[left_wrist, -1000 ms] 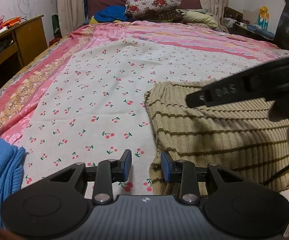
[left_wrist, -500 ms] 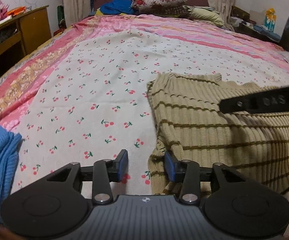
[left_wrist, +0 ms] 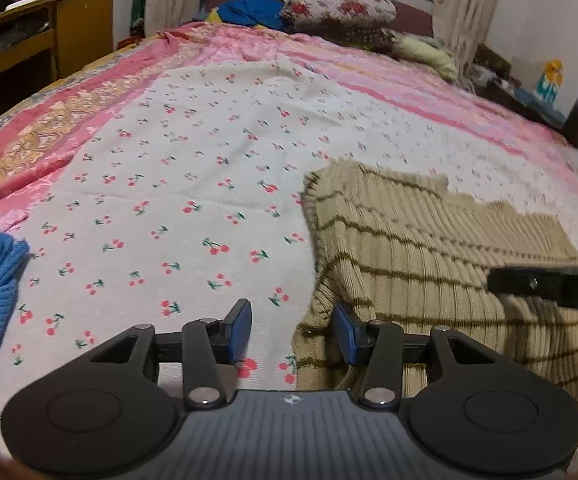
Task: Fold small clothes
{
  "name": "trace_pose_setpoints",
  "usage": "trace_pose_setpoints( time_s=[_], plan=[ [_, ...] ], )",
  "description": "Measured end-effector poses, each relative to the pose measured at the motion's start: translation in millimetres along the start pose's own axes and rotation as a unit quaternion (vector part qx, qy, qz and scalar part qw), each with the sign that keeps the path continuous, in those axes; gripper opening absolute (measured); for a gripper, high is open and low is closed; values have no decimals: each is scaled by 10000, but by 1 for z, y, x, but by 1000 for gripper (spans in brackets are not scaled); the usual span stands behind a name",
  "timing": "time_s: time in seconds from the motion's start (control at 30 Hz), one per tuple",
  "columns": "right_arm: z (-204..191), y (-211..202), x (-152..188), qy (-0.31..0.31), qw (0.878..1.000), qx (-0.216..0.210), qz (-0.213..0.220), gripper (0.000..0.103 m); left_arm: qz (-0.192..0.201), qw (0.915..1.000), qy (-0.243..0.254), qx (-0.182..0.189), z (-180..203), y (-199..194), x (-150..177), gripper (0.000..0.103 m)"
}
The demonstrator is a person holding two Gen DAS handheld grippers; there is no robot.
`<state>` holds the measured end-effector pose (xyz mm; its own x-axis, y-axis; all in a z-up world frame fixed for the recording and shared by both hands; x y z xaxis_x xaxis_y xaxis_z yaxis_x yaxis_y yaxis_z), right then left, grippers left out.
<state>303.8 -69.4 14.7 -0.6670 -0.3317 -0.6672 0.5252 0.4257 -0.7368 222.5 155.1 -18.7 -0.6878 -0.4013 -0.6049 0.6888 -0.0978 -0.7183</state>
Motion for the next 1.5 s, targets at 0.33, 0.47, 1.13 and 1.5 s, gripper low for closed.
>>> trace_pose_setpoints(
  time_s=[0.33,0.47,1.13,1.5],
  plan=[
    [11,-9,13,250,9997,-66,57,19,298,9990,265,224,29,-18,-6,51],
    [15,-11,17,293,9995,-69,54,20,489,9982,105,341,27,-30,-15,51],
    [30,-15,29,498,9987,-104,69,20,-411,9988,129,212,22,31,-2,58],
    [35,-20,34,574,9981,-165,124,20,-543,9969,-221,516,21,25,-1,29]
  ],
)
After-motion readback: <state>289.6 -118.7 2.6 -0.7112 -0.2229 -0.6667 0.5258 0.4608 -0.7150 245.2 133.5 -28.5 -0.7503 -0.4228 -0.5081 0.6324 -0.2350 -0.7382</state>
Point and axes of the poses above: each gripper's, at about its wrist camera, not at the fingertips, and y roughly the way its jaws point, z to its right, x to its underside, the point moved 4 cm from there along y, roughly the way its jaws point, and after that the axes turned 13 degrees about -y, right-handed, at the moved point
